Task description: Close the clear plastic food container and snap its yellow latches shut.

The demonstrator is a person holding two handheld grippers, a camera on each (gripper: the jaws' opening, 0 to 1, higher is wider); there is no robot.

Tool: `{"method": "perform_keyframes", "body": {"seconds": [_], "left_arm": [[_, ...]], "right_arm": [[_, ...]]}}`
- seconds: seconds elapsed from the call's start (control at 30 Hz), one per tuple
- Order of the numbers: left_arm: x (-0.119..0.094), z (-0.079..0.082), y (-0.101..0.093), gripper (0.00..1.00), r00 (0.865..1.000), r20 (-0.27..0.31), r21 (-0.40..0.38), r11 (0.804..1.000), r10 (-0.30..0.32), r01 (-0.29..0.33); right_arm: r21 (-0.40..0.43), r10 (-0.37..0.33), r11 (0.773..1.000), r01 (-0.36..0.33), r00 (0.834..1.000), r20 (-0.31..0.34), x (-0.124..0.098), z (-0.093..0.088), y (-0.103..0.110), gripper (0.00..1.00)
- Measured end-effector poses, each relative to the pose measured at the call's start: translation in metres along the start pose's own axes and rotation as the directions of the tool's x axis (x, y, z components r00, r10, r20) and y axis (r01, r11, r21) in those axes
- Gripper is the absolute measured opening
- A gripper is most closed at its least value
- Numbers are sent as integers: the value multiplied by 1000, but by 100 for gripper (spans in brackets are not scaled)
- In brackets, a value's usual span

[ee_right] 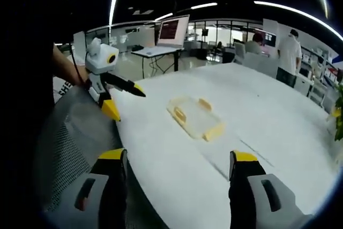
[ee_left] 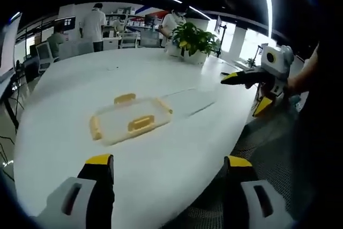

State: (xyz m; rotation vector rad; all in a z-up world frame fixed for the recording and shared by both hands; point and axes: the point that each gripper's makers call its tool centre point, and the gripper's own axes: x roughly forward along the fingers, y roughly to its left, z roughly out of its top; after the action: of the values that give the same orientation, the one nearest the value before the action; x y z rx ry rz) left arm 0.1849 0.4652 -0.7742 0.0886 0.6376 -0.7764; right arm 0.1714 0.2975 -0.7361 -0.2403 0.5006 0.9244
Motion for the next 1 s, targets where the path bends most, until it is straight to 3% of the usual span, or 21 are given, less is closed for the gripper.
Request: {"method": "perform_keyframes", "body": {"seconds": [0.1,0.4,1.0], "left_arm": [[1,1,3,82,1000,-2,-5,1000,-12,12],[4,7,12,81,999,-11,-11,999,-31,31],[12,19,36,80,996,-55,46,996,-68,70]], "right_arm": [[5,-9,1000,9,1000,16,5,6,-3,82],[2,11,1000,-11,1000,24,19,17,2,81],[6,10,1000,-11,1000,16,40,27,-20,79]]}}
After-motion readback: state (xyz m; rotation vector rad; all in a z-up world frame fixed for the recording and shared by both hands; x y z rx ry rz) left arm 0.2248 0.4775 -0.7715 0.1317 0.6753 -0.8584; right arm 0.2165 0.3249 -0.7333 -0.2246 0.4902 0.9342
